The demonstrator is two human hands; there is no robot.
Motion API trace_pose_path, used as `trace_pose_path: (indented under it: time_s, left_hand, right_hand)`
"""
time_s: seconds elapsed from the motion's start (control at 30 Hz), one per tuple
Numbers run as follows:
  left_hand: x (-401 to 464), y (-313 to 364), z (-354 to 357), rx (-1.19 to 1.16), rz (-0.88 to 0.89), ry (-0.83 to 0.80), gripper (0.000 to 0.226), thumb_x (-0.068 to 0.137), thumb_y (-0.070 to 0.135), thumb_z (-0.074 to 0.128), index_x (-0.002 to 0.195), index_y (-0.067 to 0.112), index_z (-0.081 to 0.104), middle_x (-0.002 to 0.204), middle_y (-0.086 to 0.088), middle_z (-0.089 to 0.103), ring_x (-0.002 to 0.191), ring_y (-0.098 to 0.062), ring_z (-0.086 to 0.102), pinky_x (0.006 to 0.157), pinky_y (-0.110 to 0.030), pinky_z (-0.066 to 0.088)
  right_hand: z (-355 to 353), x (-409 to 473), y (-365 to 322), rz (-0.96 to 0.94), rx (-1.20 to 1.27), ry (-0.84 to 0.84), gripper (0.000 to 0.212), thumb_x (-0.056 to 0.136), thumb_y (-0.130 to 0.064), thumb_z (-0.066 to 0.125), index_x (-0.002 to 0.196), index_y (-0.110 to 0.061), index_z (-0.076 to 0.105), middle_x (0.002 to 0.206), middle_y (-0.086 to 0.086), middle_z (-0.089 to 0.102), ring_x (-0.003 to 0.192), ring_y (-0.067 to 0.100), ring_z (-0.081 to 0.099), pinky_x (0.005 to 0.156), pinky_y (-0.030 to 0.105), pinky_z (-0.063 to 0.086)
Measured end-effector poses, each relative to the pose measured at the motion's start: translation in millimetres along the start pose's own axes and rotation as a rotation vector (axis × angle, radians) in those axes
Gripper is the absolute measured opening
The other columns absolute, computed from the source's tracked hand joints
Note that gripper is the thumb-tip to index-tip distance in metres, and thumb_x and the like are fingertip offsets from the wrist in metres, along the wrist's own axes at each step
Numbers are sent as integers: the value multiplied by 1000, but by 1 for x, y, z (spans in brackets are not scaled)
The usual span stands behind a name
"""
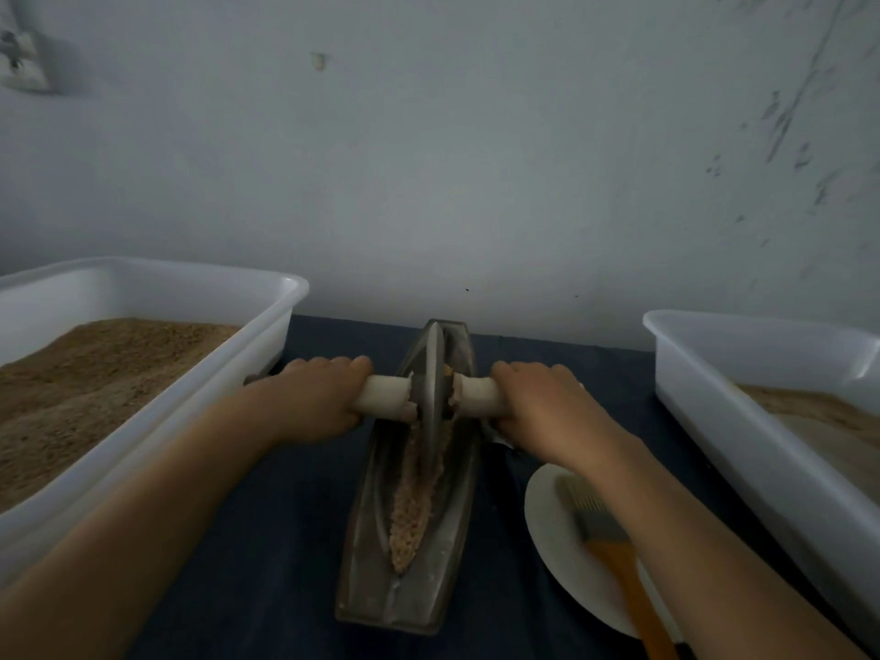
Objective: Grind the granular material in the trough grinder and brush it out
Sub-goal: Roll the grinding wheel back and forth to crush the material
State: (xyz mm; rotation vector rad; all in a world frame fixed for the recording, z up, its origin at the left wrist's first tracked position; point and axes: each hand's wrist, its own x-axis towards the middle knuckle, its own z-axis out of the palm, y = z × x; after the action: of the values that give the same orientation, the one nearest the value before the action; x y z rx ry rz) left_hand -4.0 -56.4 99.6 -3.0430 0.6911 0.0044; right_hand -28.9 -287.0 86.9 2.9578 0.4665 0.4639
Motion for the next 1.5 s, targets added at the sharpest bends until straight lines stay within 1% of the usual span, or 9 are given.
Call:
trace_pose_path:
  time_s: [0.13, 0.23, 0.6, 0.77, 0.9, 1.1, 1.23, 1.33, 1.5]
  left_hand:
    - [11, 5, 22, 176, -43, 369, 31, 92, 30, 50, 120, 21, 38, 121, 2, 47, 111, -18, 47, 96, -31, 35]
    - [12, 6, 27, 193, -35, 438, 32, 91, 29, 50, 120, 22, 38, 121, 2, 47, 110, -17, 47, 95, -30, 34]
    - [-29, 4, -20, -57, 97, -250, 29, 90, 31, 58, 108, 30, 35, 107, 7, 53, 90, -6, 50, 82, -21, 39]
    - [-37, 2, -28, -115, 81, -375, 26, 91, 31, 56, 106, 30, 35, 98, 7, 52, 89, -9, 52, 81, -25, 42]
    - [-22, 2, -13, -70, 76, -209, 26, 92, 31, 54, 105, 28, 32, 102, 7, 49, 91, -9, 49, 82, -23, 38]
    - [8, -3, 19, 135, 10, 299, 31, 92, 35, 51, 117, 22, 38, 119, 1, 49, 108, -18, 50, 94, -32, 38]
    - [13, 1, 29, 170, 7, 470, 29, 90, 31, 52, 115, 22, 41, 116, 2, 50, 104, -17, 49, 90, -30, 37]
    - [10, -3, 23, 152, 33, 374, 33, 91, 35, 52, 117, 22, 38, 118, 3, 50, 106, -16, 50, 91, -29, 36]
    - [-10, -2, -2, 37, 91, -8, 31, 90, 35, 56, 112, 28, 36, 108, 9, 51, 96, -8, 51, 87, -23, 39]
  right_hand:
    - [12, 5, 4, 32, -11, 119, 25, 88, -31, 54, 107, -17, 47, 107, 2, 56, 97, 23, 51, 70, 32, 22]
    - [10, 5, 5, 38, -1, 106, 22, 89, -29, 53, 106, -17, 47, 106, 2, 57, 95, 22, 52, 68, 30, 21]
    - [-47, -20, -13, -10, 196, -500, 26, 87, -25, 61, 107, -9, 58, 93, 4, 56, 80, 15, 52, 53, 21, 34]
    - [-54, -23, -16, -30, 180, -534, 26, 88, -27, 61, 106, -9, 58, 87, 1, 52, 78, 14, 51, 52, 21, 33]
    - [-38, -13, -11, 7, 157, -422, 23, 88, -25, 59, 106, -13, 51, 97, 3, 55, 81, 15, 50, 59, 26, 35]
    - [5, 2, 3, 28, 10, 40, 20, 89, -27, 52, 106, -17, 47, 106, 2, 57, 95, 22, 52, 70, 31, 25]
    - [10, 5, 4, 41, -8, 113, 18, 89, -26, 52, 104, -16, 48, 103, 2, 57, 93, 22, 52, 69, 31, 24]
    - [1, 1, 3, 18, 20, -6, 16, 90, -25, 51, 102, -15, 47, 102, 4, 58, 91, 23, 54, 68, 30, 25]
    - [-30, -10, -7, 13, 143, -358, 22, 88, -25, 57, 104, -12, 51, 93, 2, 54, 80, 16, 51, 60, 27, 34]
